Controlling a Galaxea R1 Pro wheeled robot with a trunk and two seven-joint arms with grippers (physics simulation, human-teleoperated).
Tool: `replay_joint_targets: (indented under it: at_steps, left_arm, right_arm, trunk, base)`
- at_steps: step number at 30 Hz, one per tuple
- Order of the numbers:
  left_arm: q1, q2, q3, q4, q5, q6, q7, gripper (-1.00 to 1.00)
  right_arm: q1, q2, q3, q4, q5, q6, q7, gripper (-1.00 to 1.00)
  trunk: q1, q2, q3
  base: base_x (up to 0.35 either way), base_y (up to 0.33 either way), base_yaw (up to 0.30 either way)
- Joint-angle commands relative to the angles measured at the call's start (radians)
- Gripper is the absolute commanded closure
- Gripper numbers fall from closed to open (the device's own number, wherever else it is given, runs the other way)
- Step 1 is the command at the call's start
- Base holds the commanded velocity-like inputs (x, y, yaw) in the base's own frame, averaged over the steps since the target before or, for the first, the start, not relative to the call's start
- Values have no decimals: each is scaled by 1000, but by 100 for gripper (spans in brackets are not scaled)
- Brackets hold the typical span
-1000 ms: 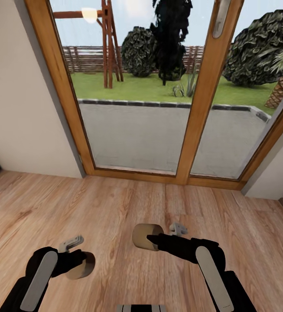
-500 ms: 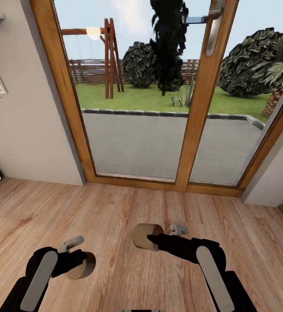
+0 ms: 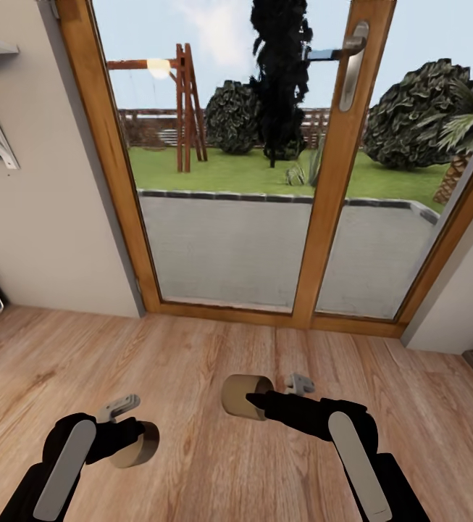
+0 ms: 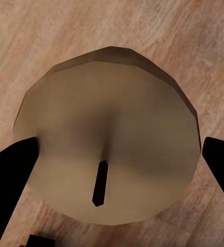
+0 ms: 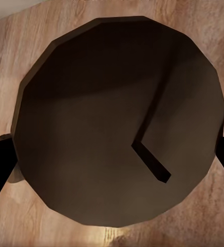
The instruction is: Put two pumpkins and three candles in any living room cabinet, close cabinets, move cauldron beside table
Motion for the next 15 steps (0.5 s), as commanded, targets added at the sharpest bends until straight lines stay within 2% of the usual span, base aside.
replay_joint_targets:
  at_steps: [1,15]
  left_arm:
    - [0,0,0,-1,11,3,9,100]
    - [0,0,1,1,12,3,9,100]
  right_arm:
    - [-1,0,0,-1,-11,4,-11,100]
    - [-1,0,-4,1,-11,3,-10,100]
  trunk:
    - [-4,7,2]
    - [-58,105,46]
  base:
    - [0,0,0]
    - [0,0,0]
